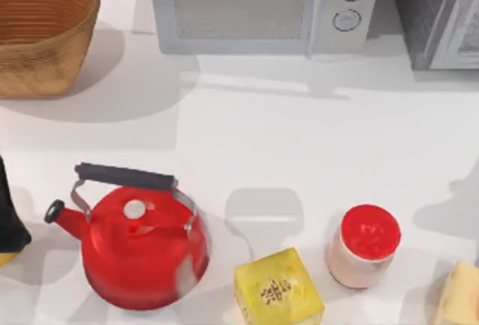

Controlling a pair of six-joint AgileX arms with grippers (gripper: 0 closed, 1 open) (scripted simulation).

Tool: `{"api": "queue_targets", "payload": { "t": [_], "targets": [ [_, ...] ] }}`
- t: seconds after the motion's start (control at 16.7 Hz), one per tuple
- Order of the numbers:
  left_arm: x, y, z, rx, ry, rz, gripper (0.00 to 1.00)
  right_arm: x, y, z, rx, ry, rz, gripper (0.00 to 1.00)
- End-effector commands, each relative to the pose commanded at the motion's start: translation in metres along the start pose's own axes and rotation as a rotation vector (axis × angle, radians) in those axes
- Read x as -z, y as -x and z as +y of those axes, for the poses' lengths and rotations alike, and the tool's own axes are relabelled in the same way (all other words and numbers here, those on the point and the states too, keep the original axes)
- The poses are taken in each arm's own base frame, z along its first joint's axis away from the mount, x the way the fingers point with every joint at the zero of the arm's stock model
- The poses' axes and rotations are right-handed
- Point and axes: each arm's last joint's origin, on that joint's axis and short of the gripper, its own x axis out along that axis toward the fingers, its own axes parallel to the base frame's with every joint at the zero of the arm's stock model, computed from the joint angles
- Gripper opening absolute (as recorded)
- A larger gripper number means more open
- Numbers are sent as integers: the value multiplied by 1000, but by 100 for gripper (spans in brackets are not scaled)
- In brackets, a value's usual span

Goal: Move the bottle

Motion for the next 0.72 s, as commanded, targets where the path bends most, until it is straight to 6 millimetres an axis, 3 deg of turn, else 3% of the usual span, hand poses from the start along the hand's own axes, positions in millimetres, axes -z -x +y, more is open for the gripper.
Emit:
{"api": "queue_targets", "payload": {
  "t": [0.3,0.72],
  "targets": [
    [0,0,0,0,0,0,100,2,-8,2,-13,3,0,0],
    [0,0,0,0,0,0,100,27,-49,-1,-3,-7,15,0]
  ]
}}
